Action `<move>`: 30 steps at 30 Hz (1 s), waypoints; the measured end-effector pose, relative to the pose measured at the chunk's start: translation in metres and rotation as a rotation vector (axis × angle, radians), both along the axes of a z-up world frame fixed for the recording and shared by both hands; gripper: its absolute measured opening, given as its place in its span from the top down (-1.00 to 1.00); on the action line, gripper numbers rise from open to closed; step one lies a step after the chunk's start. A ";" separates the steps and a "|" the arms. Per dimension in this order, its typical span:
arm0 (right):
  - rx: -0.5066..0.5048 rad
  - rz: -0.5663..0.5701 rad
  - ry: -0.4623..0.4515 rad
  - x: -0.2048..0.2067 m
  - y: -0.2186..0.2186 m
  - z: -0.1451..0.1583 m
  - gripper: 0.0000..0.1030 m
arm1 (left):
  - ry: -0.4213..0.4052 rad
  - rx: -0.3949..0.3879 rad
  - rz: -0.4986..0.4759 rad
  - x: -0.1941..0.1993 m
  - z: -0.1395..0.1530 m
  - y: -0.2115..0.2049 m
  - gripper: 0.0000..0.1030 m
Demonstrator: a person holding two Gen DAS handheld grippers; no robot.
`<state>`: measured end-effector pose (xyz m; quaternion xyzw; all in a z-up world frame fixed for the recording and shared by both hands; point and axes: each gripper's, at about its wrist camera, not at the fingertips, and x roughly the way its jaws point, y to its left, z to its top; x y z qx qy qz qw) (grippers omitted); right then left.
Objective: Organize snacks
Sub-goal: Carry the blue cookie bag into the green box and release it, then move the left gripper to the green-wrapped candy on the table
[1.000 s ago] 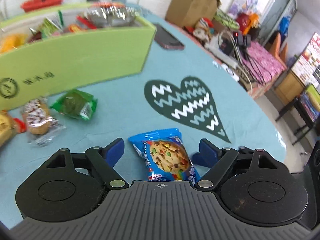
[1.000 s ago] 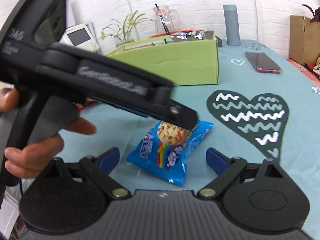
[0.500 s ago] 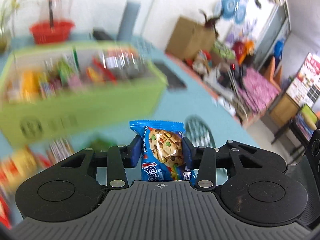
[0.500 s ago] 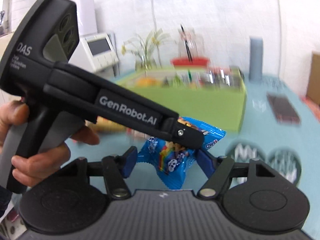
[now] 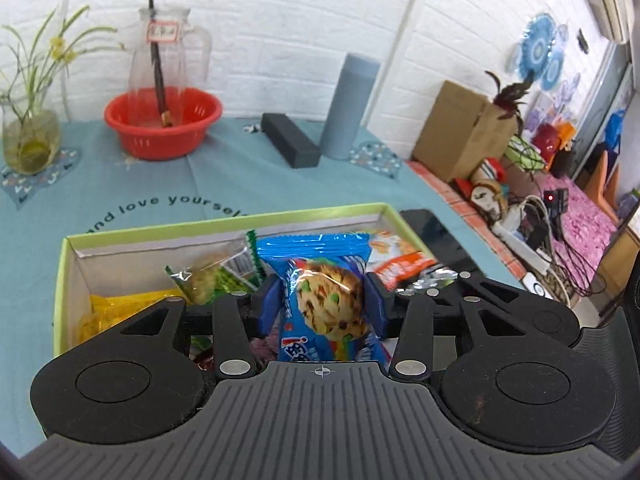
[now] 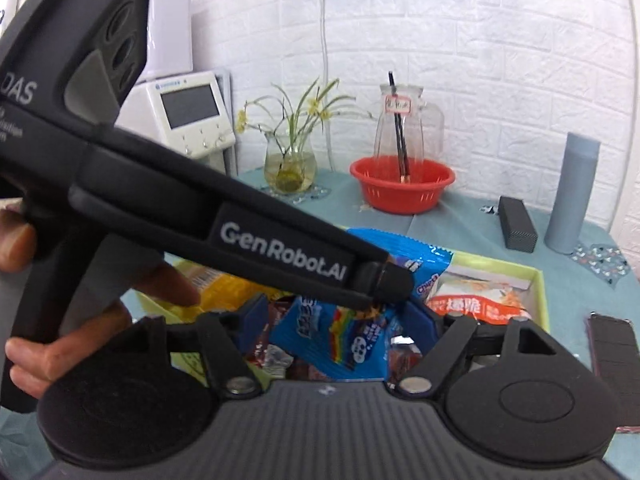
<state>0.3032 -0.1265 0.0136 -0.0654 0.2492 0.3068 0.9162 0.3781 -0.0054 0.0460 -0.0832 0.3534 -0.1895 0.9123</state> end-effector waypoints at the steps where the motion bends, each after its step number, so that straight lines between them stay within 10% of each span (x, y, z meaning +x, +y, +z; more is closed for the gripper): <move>1: -0.002 0.008 0.008 0.002 0.001 -0.003 -0.73 | 0.002 -0.001 -0.001 0.003 -0.005 0.001 0.32; 4: -0.019 0.006 0.015 0.008 0.006 -0.007 -0.74 | 0.009 -0.021 0.001 0.005 -0.013 0.007 -0.13; 12: 0.002 -0.035 -0.217 -0.080 -0.027 0.035 -0.82 | -0.155 -0.107 0.002 -0.057 0.030 0.025 -0.24; 16: 0.007 0.010 -0.134 -0.103 -0.034 0.013 -0.82 | -0.142 -0.136 0.004 -0.095 0.021 0.027 -0.33; 27: 0.004 0.045 0.103 -0.075 -0.019 -0.051 -0.81 | 0.095 -0.026 -0.053 -0.100 -0.056 -0.009 0.14; 30: -0.017 0.075 0.154 -0.069 -0.011 -0.059 -0.81 | 0.162 0.012 -0.055 -0.091 -0.069 -0.013 0.62</move>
